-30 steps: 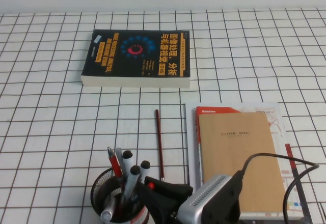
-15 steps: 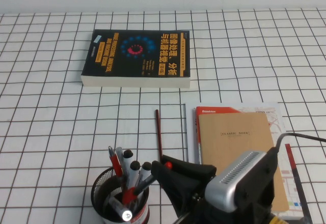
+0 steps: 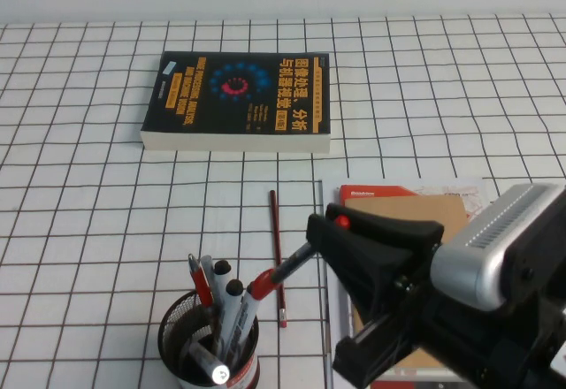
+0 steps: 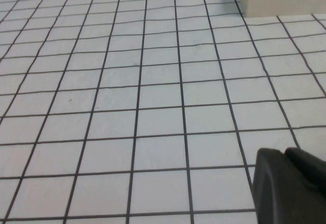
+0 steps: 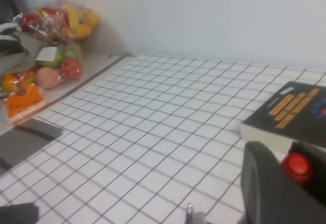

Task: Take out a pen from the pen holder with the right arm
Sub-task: 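Take a marker out of the pen holder and lay it on the table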

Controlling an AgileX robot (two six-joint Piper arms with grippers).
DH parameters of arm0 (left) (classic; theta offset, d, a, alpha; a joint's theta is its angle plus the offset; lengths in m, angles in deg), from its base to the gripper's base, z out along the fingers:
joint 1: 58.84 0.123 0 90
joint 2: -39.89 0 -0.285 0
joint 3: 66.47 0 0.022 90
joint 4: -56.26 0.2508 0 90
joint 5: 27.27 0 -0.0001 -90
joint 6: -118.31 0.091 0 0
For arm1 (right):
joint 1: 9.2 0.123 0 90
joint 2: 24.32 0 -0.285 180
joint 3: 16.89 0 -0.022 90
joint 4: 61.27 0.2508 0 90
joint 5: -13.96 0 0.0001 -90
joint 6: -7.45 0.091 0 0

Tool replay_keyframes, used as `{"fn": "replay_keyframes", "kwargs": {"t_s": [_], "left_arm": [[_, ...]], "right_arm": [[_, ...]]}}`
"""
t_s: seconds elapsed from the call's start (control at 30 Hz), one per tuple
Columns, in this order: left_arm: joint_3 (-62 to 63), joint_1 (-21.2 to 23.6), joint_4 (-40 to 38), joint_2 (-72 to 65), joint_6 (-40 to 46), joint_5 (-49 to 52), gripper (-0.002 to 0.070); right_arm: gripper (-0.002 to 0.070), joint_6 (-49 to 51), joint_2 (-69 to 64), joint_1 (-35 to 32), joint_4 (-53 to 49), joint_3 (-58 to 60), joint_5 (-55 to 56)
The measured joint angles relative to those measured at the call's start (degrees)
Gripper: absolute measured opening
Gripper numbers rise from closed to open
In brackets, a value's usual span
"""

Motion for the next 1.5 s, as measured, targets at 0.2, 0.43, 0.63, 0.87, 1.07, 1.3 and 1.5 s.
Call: {"fn": "replay_keyframes", "kwargs": {"t_s": [0.2,0.43,0.63,0.87,1.07,1.3,1.5], "left_arm": [[0.0,0.0,0.0,0.0,0.0,0.0,-0.0004],[0.0,0.0,0.0,0.0,0.0,0.0,-0.0004],[0.0,0.0,0.0,0.0,0.0,0.0,-0.0004],[0.0,0.0,0.0,0.0,0.0,0.0,-0.0004],[0.0,0.0,0.0,0.0,0.0,0.0,-0.0004],[0.0,0.0,0.0,0.0,0.0,0.0,-0.0004],[0.0,0.0,0.0,0.0,0.0,0.0,-0.0004]], "right_arm": [[0.0060,-21.0,2.6,-0.2,11.8,-4.7,-0.1],[0.0060,-23.9,2.8,-10.8,12.7,-7.8,-9.0],[0.0060,-8.0,1.2,-26.4,2.6,-11.4,-27.8],[0.0060,23.6,-9.9,-38.6,-22.2,-26.7,-63.2],[0.0061,30.4,-21.2,-39.2,-24.4,-36.9,-76.8],[0.0060,32.2,-35.3,-39.4,-22.9,-46.5,-82.5],[0.0060,32.2,-46.0,-39.4,-22.3,-56.2,-90.7]]}}
